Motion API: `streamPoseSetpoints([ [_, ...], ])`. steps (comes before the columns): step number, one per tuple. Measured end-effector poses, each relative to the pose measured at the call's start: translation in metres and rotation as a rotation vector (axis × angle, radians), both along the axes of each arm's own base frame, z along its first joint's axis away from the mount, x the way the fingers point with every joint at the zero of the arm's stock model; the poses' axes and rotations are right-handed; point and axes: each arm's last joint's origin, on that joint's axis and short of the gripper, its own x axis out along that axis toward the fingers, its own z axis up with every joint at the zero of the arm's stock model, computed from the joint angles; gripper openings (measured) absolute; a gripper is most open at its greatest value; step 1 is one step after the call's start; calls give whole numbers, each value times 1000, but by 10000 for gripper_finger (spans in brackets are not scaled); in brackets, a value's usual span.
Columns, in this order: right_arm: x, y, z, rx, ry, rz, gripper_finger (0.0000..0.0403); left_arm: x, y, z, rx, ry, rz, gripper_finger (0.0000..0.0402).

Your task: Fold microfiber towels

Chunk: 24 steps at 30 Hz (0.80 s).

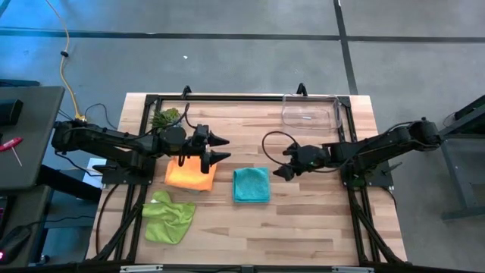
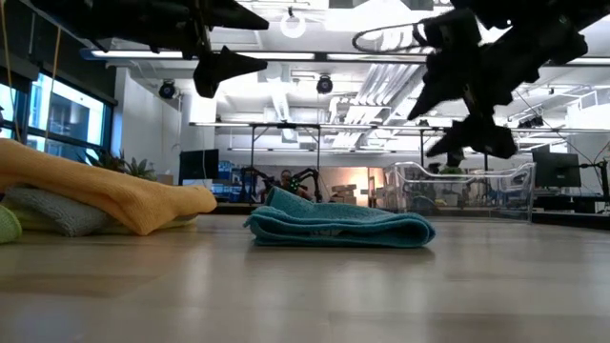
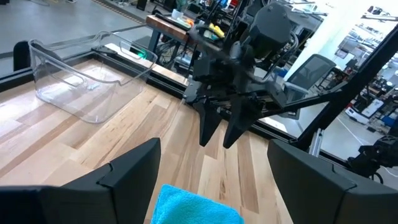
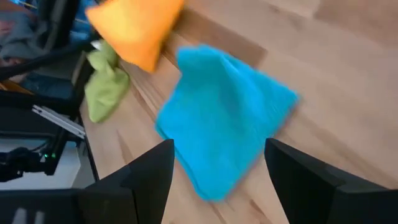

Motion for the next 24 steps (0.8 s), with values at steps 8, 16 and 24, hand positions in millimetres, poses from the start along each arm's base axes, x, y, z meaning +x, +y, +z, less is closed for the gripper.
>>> streamPoseSetpoints([
  [8, -16, 2, -17, 121, 248, -93, 244, 0, -1, -3, -10, 30, -20, 287],
  [16, -10, 8, -36, 131, 333, -188, 244, -1, 0, -4, -20, 37, 0, 287],
  [24, 32, 17, -52, 132, 318, -176, 243, -1, 0, -3, -3, 37, 17, 287],
])
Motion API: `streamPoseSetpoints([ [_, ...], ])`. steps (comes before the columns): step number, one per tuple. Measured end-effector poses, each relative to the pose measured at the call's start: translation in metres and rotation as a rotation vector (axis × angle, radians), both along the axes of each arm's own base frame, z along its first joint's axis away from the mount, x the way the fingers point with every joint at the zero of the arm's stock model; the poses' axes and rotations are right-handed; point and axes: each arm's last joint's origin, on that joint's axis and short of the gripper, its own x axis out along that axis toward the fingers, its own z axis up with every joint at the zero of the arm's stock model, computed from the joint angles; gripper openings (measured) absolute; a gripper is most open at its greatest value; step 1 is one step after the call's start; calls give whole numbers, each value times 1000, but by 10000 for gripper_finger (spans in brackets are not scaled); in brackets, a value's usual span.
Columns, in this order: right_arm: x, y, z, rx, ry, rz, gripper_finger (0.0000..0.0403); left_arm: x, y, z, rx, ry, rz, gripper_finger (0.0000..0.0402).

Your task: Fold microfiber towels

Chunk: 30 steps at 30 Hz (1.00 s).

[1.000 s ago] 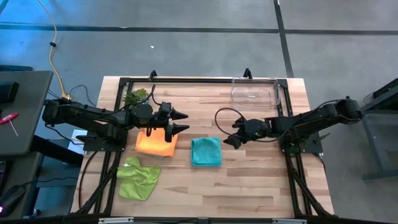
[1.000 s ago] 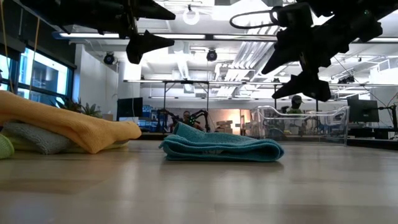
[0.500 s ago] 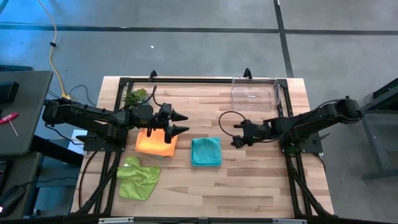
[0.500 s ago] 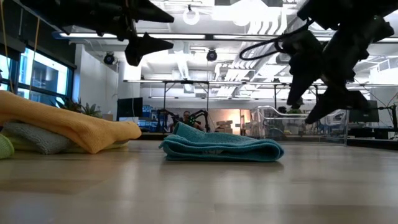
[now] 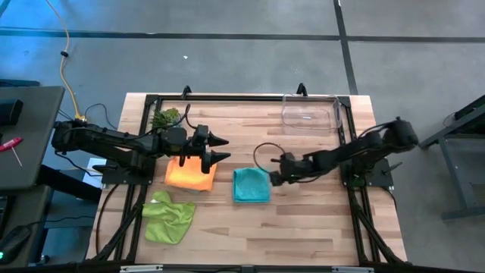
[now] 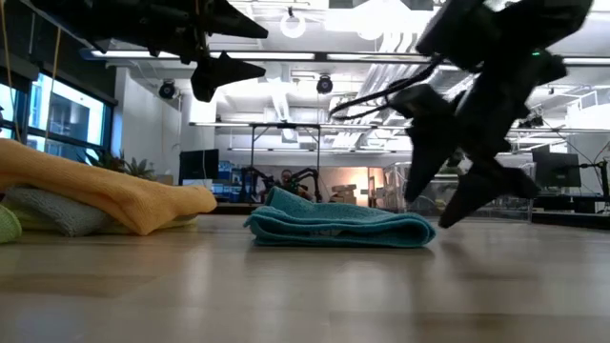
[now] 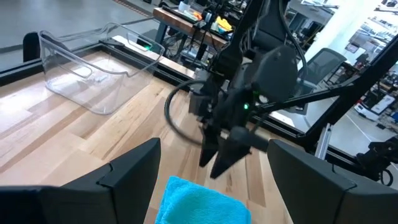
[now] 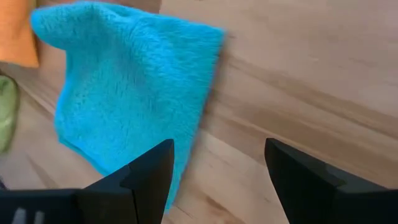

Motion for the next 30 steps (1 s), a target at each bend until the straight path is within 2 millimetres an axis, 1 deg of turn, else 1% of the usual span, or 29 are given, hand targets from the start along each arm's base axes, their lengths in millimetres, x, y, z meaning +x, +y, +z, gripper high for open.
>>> streamPoseSetpoints([
  [4, 24, 5, -8, 18, 42, 95, 243, 0, 0, 0, 1, 1, 0, 287],
  [8, 39, 8, -13, 24, 89, 124, 243, 0, 0, 0, 1, 2, 3, 287],
  [11, 43, 8, -11, 26, 91, 120, 243, 0, 0, 0, 1, 2, 5, 287],
  [16, 48, 3, -5, 87, 60, 105, 243, 0, 0, 0, 16, 5, 1, 287],
  [21, 54, 0, -4, 193, 3, 21, 243, 0, 0, 0, 43, 11, -4, 287],
  [23, 58, 1, -8, 215, -10, 8, 243, 0, 0, 0, 52, 14, -4, 287],
  [27, 60, 1, -22, 218, 32, 2, 242, 0, 1, 0, 61, 13, 5, 287],
  [30, 63, 3, -31, 212, 40, 3, 228, 0, 1, 0, 54, 10, 7, 287],
])
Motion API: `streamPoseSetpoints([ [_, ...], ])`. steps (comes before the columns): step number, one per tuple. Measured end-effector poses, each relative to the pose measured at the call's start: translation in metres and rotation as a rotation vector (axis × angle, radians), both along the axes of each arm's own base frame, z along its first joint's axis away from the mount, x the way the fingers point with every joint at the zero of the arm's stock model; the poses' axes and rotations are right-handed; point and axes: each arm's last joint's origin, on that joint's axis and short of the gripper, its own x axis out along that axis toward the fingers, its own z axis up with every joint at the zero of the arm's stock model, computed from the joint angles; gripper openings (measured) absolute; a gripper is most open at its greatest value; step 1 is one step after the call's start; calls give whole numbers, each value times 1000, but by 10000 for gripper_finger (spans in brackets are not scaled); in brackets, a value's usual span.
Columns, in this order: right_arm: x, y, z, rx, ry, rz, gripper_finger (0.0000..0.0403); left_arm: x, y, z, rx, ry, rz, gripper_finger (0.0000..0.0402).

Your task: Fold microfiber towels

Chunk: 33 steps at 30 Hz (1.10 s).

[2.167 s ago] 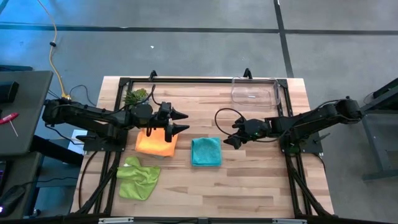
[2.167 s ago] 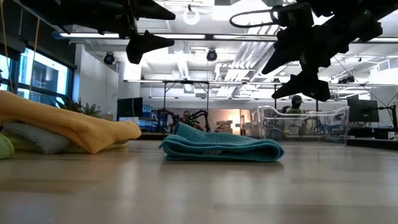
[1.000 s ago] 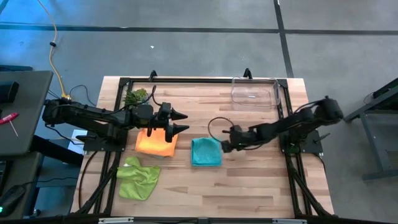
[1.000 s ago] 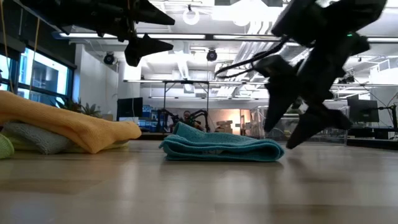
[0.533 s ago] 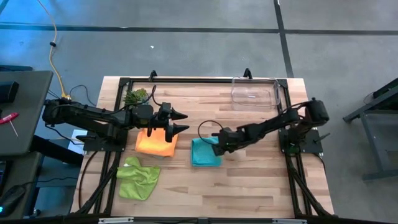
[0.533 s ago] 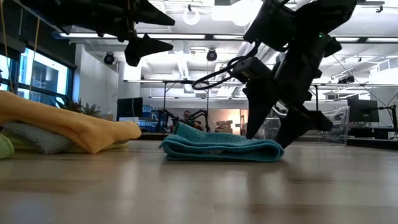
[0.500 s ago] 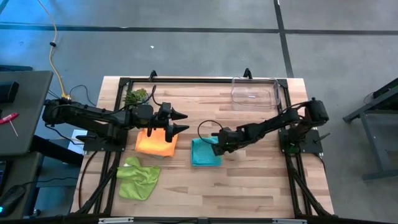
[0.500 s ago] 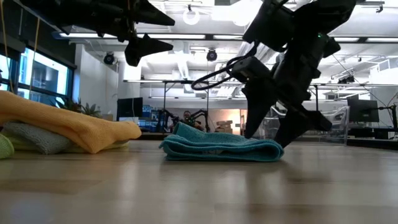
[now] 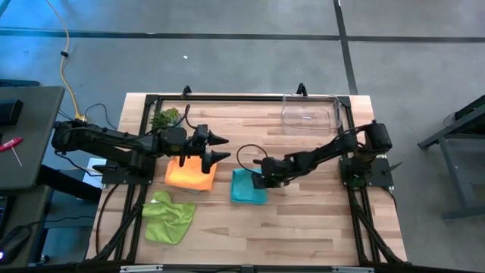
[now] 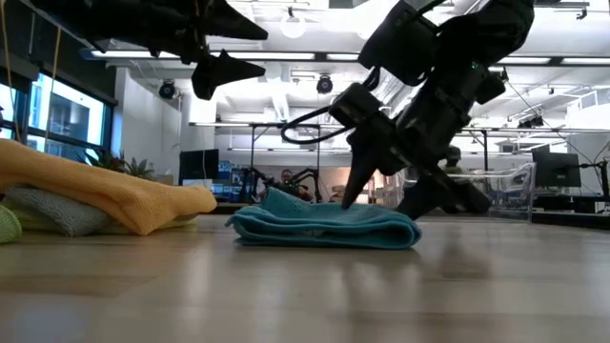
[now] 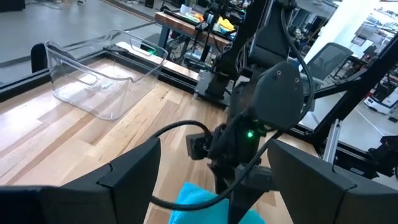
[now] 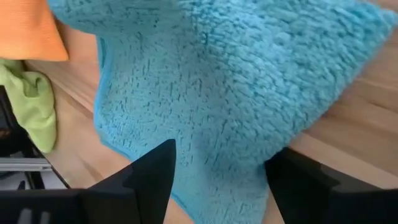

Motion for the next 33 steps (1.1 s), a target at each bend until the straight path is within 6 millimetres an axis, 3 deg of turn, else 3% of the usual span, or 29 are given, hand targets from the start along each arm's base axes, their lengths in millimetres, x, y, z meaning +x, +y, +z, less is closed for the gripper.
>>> streamPoseSetpoints([
  [4, 0, -2, -2, -53, 1, 28, 175, -2, 3, 9, 0, -34, -10, 287],
  [10, -3, -8, -5, -100, 20, 62, 36, -9, 12, 34, 14, -125, -13, 287],
  [12, -4, -8, -4, -124, 13, 81, 12, -13, 15, 41, 20, -152, -7, 287],
  [18, -11, -14, 19, -238, -27, 116, 4, -30, 22, 60, 48, -239, 29, 287],
  [23, -15, -21, 53, -284, -151, 180, 2, -43, 26, 71, 69, -297, 65, 287],
  [33, -27, -30, 110, -341, -406, 216, 1, -50, 28, 83, 105, -398, 75, 287],
])
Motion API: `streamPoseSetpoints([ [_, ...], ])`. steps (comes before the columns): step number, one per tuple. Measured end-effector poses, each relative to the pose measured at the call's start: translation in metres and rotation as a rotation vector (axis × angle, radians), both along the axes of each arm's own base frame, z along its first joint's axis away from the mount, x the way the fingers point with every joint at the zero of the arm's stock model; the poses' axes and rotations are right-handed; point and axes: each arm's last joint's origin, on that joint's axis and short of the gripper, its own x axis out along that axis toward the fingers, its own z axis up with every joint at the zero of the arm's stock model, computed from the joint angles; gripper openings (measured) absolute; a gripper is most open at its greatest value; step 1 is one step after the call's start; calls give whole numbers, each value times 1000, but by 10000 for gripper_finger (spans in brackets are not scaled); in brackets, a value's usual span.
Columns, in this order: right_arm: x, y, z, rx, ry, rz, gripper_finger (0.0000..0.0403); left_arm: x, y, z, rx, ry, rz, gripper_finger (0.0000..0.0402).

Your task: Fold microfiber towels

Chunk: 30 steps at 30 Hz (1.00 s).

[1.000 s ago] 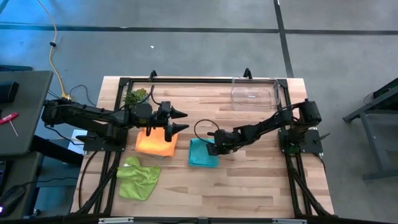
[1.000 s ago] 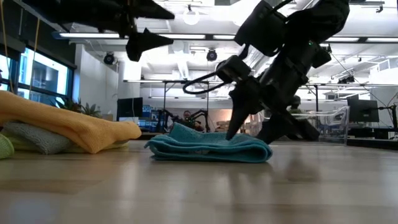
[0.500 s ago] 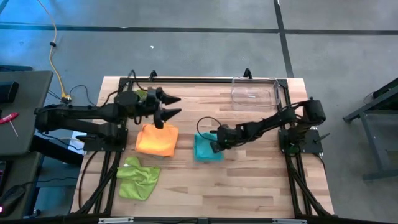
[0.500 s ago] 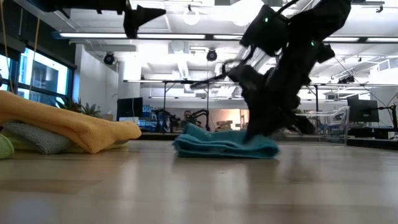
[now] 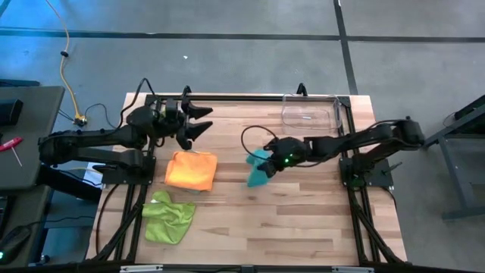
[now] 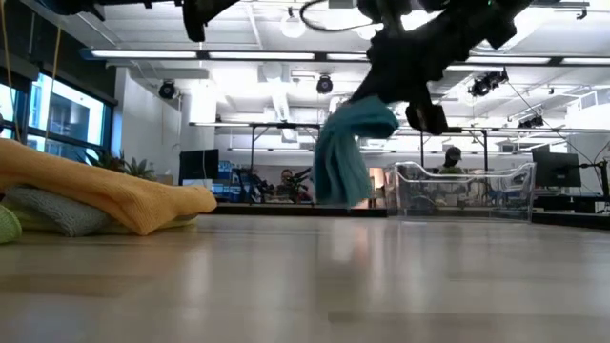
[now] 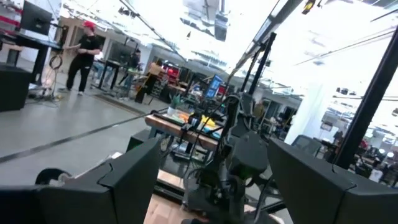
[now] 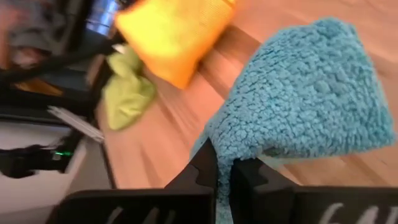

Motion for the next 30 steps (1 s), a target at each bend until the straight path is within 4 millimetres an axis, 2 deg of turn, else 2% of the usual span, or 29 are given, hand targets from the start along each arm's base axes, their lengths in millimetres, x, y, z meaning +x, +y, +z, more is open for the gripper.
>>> streamPoseSetpoints([
  [7, -2, 0, 13, -18, -74, 3, 0, 0, 0, 1, 3, -9, 0, 287],
  [30, 0, 0, 17, -30, -118, 27, 0, 0, 0, 0, 82, 20, 26, 287],
])
